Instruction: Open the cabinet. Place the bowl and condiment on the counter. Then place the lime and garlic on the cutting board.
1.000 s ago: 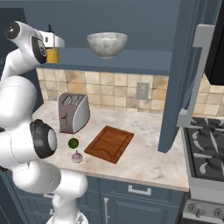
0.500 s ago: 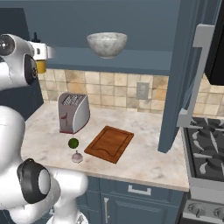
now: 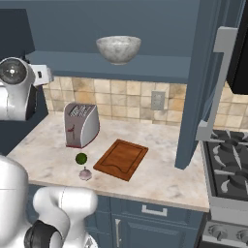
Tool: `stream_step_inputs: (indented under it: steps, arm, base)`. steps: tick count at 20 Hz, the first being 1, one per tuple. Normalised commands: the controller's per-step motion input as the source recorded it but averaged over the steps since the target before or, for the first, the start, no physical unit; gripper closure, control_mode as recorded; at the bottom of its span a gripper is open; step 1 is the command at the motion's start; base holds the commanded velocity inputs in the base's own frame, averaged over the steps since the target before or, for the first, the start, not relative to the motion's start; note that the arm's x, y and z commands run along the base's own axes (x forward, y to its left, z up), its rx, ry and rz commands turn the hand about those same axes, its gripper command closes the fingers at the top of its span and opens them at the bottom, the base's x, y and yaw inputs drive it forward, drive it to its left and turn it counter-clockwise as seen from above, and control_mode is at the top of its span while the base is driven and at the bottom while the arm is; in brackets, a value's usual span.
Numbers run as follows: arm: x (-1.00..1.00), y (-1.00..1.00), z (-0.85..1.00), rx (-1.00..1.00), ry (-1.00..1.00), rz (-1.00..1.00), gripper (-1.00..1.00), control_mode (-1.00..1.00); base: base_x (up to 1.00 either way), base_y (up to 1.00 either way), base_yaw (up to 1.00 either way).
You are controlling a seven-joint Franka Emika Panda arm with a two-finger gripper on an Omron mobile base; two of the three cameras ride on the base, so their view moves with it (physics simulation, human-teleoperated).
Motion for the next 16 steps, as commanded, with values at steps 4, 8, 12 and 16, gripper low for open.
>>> stream_step_inputs:
  steps: [4,8,12,16]
  arm:
    - [-0.18,0.0,-0.72,0.0,0.1,0.23,1.0,-1.0]
    - [0.0,0.0,-0.87,0.0,0.11,0.18,1.0,-1.0]
    - [0.26,0.09,-0.72,0.0,0.02,0.13,1.0,-1.0]
    - [0.26,0.37,-0.91,-0.01,0.0,0.11,1.0,-1.0]
  base:
    - [0.0,0.0,0.0]
    - [0.0,0.0,0.0]
    - [0.0,0.0,0.0]
    - [0.0,0.0,0.0]
